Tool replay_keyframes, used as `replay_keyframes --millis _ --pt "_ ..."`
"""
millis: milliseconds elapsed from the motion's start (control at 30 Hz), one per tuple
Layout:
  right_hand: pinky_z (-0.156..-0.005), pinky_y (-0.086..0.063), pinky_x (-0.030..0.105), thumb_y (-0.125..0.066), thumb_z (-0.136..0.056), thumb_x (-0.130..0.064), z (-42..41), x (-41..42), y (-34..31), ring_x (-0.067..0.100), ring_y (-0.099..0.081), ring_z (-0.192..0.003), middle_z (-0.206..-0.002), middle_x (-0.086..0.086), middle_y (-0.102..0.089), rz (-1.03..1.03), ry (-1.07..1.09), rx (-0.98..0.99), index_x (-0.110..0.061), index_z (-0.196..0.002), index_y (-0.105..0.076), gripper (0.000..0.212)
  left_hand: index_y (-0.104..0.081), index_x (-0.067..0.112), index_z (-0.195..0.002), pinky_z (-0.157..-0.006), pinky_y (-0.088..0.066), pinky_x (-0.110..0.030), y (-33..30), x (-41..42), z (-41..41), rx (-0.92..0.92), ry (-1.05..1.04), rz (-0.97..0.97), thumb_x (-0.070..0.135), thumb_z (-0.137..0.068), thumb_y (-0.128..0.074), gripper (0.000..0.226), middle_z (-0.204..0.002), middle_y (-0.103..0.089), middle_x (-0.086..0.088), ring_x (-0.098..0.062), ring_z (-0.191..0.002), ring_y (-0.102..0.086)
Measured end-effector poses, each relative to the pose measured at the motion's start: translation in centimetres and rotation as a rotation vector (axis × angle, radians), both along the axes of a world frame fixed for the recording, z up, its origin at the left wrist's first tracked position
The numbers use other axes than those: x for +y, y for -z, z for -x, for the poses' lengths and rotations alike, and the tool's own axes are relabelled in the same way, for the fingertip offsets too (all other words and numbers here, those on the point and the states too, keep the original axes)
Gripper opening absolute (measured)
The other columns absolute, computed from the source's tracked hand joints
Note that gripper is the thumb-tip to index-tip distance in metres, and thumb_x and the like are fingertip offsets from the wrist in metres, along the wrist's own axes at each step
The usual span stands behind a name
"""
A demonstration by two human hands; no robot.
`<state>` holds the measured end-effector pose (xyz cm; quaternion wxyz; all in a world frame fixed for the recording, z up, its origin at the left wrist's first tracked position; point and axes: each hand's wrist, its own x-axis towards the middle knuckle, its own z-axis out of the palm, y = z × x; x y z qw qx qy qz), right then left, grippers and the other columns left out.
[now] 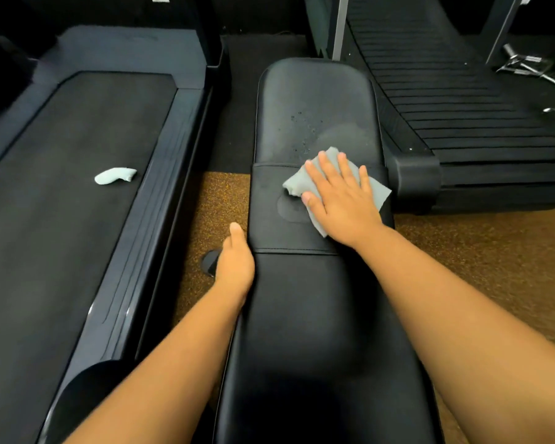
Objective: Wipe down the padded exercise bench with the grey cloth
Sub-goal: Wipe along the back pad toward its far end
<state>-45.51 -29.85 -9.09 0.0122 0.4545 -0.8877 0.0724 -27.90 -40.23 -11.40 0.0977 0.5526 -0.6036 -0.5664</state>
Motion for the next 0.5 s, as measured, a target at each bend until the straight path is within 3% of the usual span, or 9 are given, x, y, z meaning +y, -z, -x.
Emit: replay_keyframes --millis 67,167,333,500 --pt "-0.118 0.002 0.059 -0.021 -0.103 -0.05 0.0 -1.6 -0.3 0.027 0.006 -0.151 -0.165 -0.004 -0.001 -0.005 0.097 -0.008 -0.031 -0.157 -0.009 0.059 -0.048 0.01 -0.14 -0.108 -0.029 -0.038 -0.2 1.2 -0.4 -0.018 0.034 0.093 0.055 -0.101 -0.012 0.069 -0.143 -0.049 -0.015 -0.031 -0.132 -0.043" --pt "-0.117 0.003 0.062 -0.021 -0.102 -0.049 -1.4 -3.3 -0.5 0.03 0.008 -0.151 -0.165 -0.002 0.001 -0.018 0.134 -0.022 -0.028 -0.157 -0.006 0.06 -0.054 0.007 -0.132 -0.102 -0.034 -0.039 -0.6 1.7 -0.3 -0.06 0.091 0.229 0.048 -0.104 -0.012 0.066 -0.135 -0.055 -0.017 -0.033 -0.127 -0.048" --pt "-0.117 -0.01 0.062 -0.019 -0.099 -0.054 -6.2 -2.3 1.1 0.03 -0.01 -0.151 -0.163 -0.001 -0.019 -0.032 -0.238 0.085 -0.027 -0.154 -0.025 0.062 -0.048 0.007 -0.134 -0.092 -0.039 -0.039 -0.3 1.7 -0.1 -0.117 0.113 0.35 0.028 -0.105 -0.017 0.047 -0.13 -0.057 -0.016 -0.036 -0.117 -0.053" --pt "-0.118 -0.003 0.058 -0.018 -0.1 -0.053 -4.1 -3.6 0.3 0.025 -0.005 -0.151 -0.164 -0.005 -0.013 -0.022 -0.24 0.078 -0.034 -0.155 -0.02 0.057 -0.057 0.011 -0.129 -0.093 -0.04 -0.04 -1.1 1.8 -0.1 -0.137 0.115 0.361 0.041 -0.105 -0.013 0.058 -0.126 -0.061 -0.016 -0.034 -0.116 -0.055"
